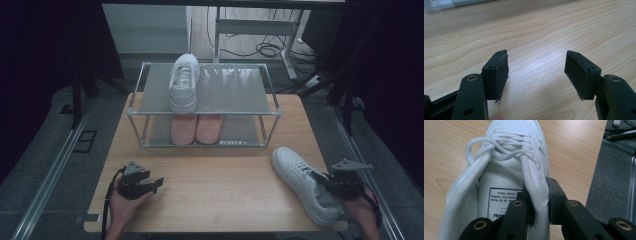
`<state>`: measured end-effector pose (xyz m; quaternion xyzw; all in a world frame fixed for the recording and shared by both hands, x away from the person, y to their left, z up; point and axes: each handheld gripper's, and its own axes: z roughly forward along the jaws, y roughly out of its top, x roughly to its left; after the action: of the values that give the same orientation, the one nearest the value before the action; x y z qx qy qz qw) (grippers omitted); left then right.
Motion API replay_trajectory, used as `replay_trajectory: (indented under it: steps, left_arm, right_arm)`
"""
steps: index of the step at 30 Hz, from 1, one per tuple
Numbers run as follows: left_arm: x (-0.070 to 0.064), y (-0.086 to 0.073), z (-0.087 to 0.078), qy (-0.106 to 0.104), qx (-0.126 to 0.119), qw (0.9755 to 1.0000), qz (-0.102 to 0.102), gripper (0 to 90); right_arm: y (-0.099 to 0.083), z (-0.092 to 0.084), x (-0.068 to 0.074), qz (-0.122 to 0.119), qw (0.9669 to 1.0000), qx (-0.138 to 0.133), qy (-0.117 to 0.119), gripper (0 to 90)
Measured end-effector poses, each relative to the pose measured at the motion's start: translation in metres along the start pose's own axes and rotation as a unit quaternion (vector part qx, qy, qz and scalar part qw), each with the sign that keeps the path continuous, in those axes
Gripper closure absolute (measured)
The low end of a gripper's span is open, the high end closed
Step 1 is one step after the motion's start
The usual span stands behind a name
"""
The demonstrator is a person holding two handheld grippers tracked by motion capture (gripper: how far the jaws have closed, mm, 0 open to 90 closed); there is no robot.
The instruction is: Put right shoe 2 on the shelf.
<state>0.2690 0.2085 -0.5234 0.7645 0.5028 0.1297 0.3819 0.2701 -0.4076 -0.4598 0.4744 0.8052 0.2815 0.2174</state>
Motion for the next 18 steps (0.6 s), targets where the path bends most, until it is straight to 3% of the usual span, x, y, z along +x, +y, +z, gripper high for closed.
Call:
replay_trajectory:
  steps: [6, 18]
  left_arm:
    - [0.0001, 0.0000, 0.0001, 0.001, 0.001, 1.0000, 0.000, 36.1]
    - [0.0006, 0.0000, -0.0001, 0.001, 0.001, 1.0000, 0.001, 36.1]
  right_arm:
    - [-0.0040, 0.0003, -0.0056, 0.040, 0.9986, -0.029, 0.018, 81.7]
    - [-0.0014, -0.0090, -0.0006, 0.056, 0.9952, -0.072, 0.037, 81.7]
